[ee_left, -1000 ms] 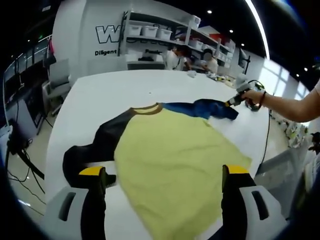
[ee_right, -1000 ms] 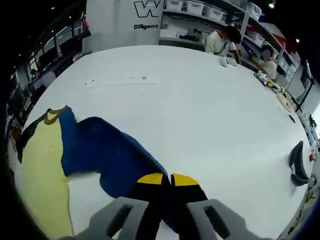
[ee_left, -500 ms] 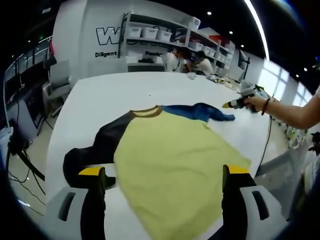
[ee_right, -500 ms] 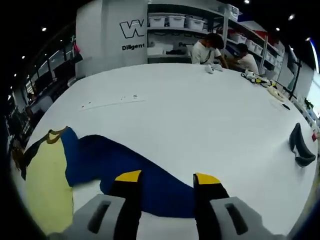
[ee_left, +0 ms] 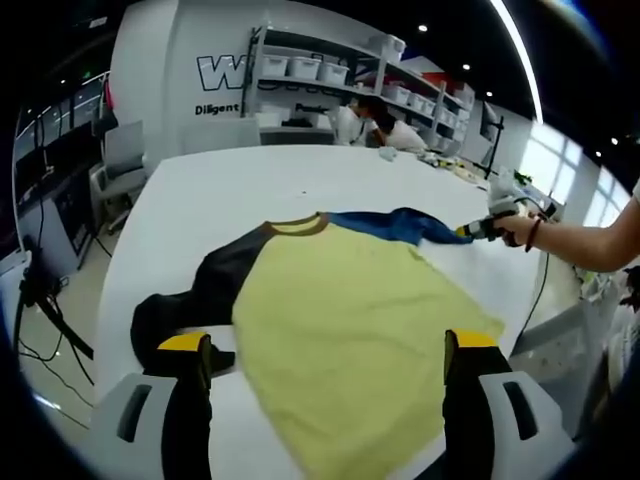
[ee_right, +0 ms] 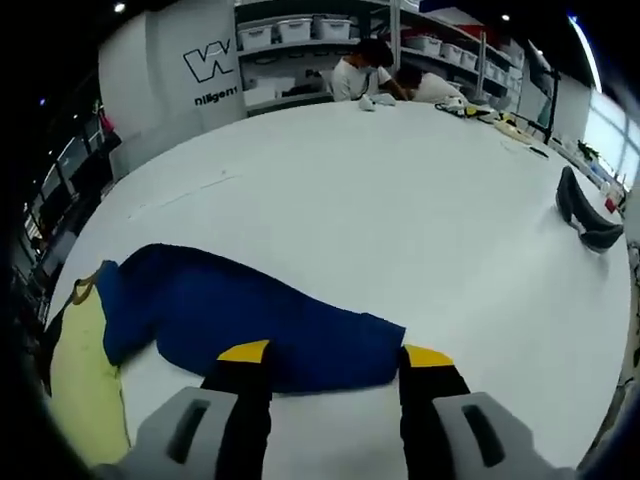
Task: Fold the garment on the visible template until the final outline fits inside the template.
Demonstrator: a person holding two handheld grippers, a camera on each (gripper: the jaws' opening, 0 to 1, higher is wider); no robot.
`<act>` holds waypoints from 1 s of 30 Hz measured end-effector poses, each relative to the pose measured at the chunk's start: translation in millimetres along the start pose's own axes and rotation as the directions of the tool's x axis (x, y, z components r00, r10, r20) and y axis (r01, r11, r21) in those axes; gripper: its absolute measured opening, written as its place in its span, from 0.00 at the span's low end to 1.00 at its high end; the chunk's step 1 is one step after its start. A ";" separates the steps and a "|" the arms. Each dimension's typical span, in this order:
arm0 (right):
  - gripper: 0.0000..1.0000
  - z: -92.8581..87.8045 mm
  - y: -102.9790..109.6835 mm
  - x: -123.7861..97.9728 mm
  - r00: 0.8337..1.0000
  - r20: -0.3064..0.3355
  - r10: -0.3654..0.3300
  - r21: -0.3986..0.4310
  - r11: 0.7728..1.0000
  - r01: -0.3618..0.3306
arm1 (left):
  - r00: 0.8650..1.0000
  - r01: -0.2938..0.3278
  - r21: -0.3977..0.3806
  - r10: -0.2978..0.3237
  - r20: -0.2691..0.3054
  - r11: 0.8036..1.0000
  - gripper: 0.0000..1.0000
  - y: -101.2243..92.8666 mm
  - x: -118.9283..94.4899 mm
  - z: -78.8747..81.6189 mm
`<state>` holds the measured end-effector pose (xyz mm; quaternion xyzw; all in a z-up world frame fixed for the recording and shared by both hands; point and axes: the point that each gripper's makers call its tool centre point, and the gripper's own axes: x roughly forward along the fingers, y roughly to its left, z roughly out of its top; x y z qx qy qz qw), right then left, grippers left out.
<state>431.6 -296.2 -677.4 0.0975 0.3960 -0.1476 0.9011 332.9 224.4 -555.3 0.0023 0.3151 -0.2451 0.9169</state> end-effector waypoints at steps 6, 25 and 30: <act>0.11 0.8 -0.5 4.7 1.000 0.020 -0.011 -0.080 0.997 0.012 | 1.000 -0.009 -0.004 0.009 0.005 1.000 0.97 2.1 -1.2 1.5; 0.00 80.9 -28.8 22.3 0.997 0.062 -0.050 -0.238 0.969 0.064 | 1.000 0.010 0.016 -0.010 -0.004 1.000 0.97 -0.8 1.1 2.3; 0.00 93.1 -34.8 25.6 0.995 0.082 -0.058 -0.266 0.961 0.078 | 1.000 0.012 0.020 -0.012 -0.005 1.000 0.97 -1.1 0.1 2.1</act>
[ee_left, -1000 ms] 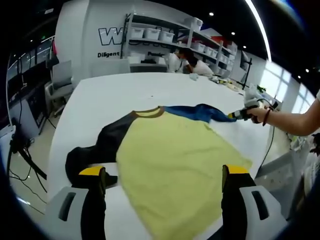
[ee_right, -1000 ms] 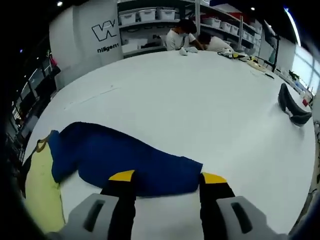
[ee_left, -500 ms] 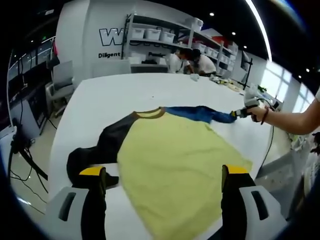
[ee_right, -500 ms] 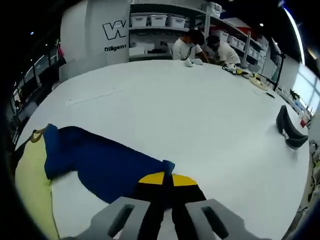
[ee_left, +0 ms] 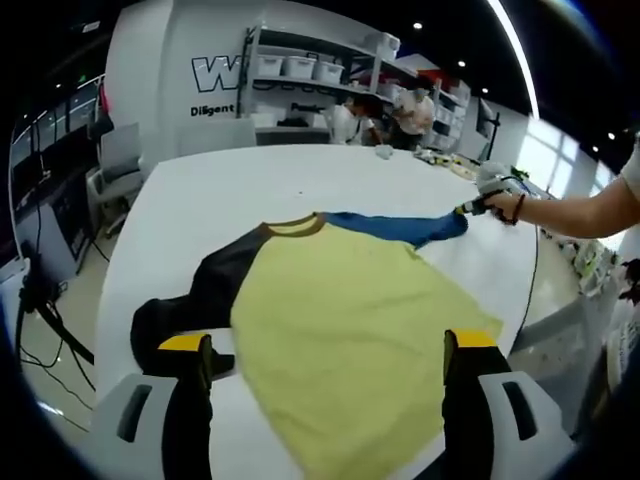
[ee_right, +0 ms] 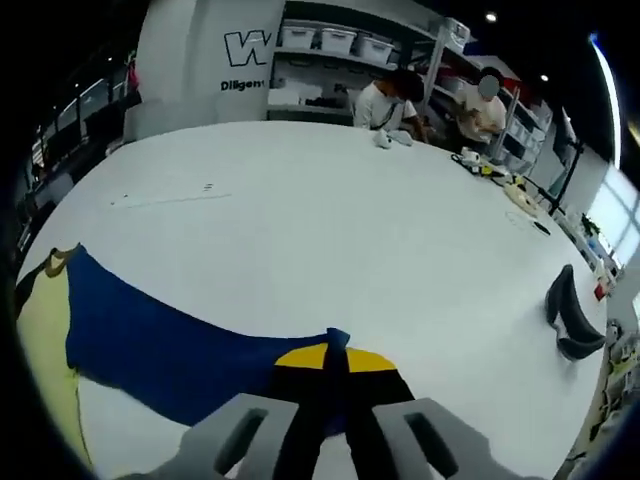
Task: Fold the garment on the visible template until the final outline fits inside the template.
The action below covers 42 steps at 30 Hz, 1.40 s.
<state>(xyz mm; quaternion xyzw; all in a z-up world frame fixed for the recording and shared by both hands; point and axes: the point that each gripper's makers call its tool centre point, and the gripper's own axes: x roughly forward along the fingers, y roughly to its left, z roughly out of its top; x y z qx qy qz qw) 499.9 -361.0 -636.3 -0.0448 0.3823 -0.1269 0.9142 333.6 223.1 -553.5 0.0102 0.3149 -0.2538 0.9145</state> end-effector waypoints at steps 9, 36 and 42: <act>0.07 1.0 -18.0 -5.2 0.999 0.028 -0.020 0.068 0.998 0.018 | 1.000 0.001 0.003 -0.001 -0.009 1.000 0.97 -1.5 0.2 -2.5; 0.00 -62.9 8.0 -21.6 0.999 -0.052 0.000 0.115 0.993 0.006 | 1.000 0.004 0.001 -0.004 0.008 1.000 0.97 -4.7 -9.0 1.9; 0.00 -63.0 -12.6 -20.8 0.998 -0.065 -0.013 0.121 0.992 0.021 | 1.000 0.006 0.001 -0.006 0.001 1.000 0.97 -4.4 -9.6 0.2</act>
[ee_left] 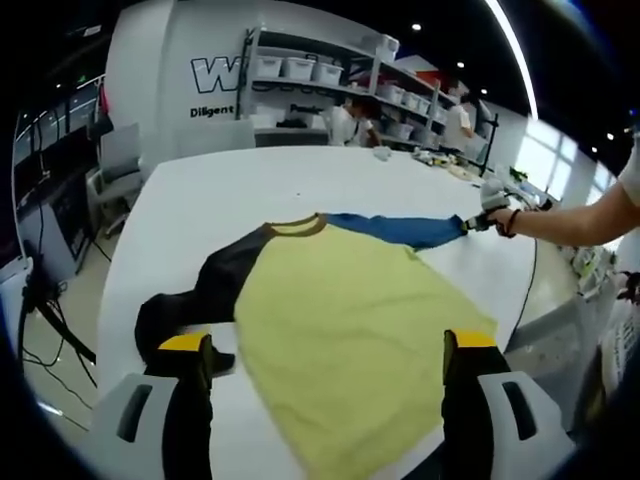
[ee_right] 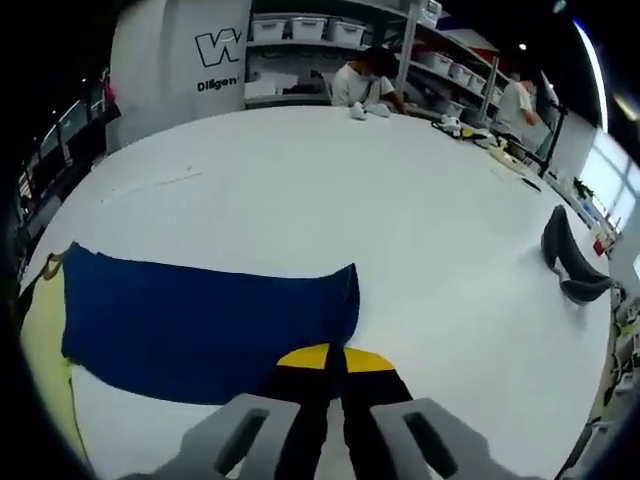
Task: Fold the garment on the visible template until the final outline fits inside the template.
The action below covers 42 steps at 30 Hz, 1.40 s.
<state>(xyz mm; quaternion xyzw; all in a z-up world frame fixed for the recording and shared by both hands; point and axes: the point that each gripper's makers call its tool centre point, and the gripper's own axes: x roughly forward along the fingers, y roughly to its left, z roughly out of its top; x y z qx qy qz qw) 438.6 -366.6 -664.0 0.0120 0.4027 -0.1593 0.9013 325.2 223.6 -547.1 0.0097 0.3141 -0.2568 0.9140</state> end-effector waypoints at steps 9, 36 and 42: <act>0.10 -6.2 -11.4 -4.6 1.000 -0.028 -0.005 0.023 1.000 0.005 | 1.000 0.008 0.003 -0.008 -0.001 1.000 0.97 -2.6 1.5 0.9; 0.00 3.7 9.8 -12.9 0.996 0.023 0.085 0.095 0.992 -0.087 | 1.000 -0.006 -0.016 0.006 0.001 1.000 0.99 -1.1 -7.7 0.3; 0.00 30.7 32.0 -28.2 0.984 0.065 0.163 0.130 0.977 -0.170 | 1.000 -0.007 -0.021 0.007 0.004 1.000 0.99 -1.1 -10.0 0.7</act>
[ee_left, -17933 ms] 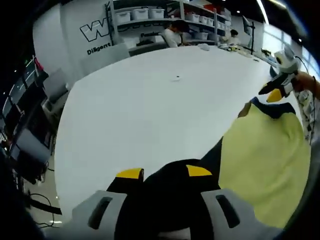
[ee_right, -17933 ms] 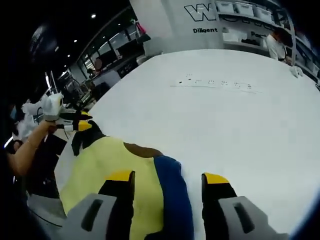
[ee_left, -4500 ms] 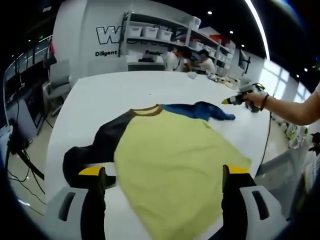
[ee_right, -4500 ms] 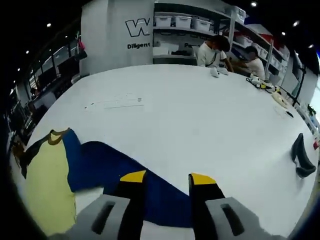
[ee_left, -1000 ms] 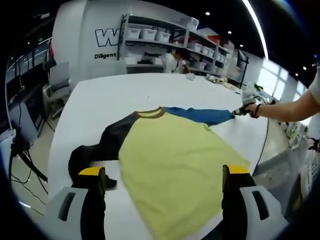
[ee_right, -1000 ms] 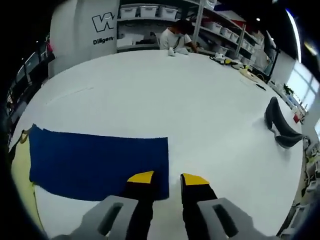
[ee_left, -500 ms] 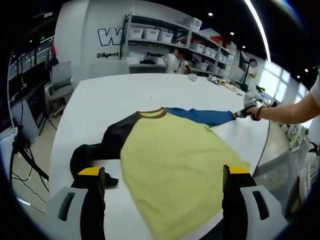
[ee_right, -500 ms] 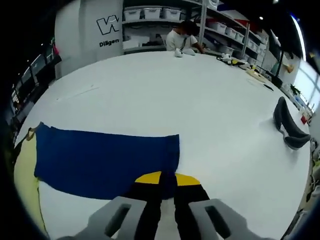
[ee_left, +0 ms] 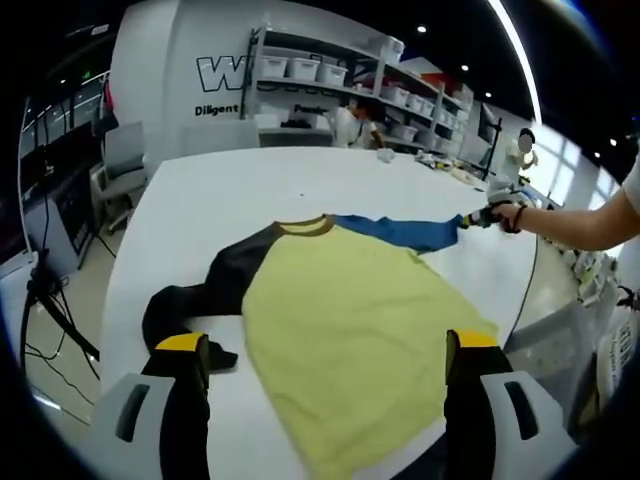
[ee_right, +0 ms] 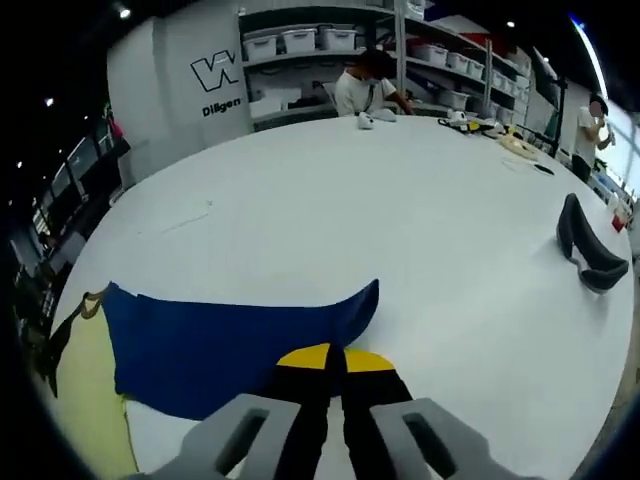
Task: Fold the garment on the visible template until the final outline fits inside the template.
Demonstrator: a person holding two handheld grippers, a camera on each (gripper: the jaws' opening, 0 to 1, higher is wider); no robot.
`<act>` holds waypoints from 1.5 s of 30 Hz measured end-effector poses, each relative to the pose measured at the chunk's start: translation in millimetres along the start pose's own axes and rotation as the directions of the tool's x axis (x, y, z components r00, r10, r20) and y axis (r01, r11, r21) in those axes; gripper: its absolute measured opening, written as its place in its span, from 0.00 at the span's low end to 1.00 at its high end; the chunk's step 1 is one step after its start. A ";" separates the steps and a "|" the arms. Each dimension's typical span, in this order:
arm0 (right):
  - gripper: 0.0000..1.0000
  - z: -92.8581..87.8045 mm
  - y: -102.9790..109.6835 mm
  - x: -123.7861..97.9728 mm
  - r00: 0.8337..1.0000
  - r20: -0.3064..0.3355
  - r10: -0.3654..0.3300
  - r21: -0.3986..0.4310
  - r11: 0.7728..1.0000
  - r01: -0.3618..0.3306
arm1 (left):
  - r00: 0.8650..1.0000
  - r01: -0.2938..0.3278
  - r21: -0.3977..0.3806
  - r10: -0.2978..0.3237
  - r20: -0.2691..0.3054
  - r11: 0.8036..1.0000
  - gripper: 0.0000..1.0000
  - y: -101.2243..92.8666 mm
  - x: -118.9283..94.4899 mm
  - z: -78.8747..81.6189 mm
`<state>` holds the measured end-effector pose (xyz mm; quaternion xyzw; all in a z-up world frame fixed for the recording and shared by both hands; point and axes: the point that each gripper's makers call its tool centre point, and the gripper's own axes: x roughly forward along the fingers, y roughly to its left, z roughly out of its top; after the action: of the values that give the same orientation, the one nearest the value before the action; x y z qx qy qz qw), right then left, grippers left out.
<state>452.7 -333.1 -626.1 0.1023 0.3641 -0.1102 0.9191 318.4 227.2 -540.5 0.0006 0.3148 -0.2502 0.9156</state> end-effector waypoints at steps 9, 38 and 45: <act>0.00 15.8 64.9 -16.5 0.991 0.022 0.135 -0.015 0.991 -0.134 | 1.000 0.010 -0.012 -0.010 -0.016 1.000 0.99 -5.7 -0.9 -1.0; 0.00 20.0 297.0 -60.0 0.832 -0.006 0.555 -0.058 0.830 -0.555 | 0.997 0.075 0.027 -0.075 -0.011 0.997 0.99 -28.0 -7.4 -1.4; 0.00 9.7 338.8 -65.7 0.809 -0.025 0.588 -0.075 0.805 -0.588 | 0.996 0.084 0.028 -0.083 -0.018 0.996 0.99 -28.7 -5.9 -3.4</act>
<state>506.1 -3.8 -537.2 0.1733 0.3186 0.1941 0.9114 299.3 205.4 -535.4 0.0029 0.3185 -0.2927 0.9016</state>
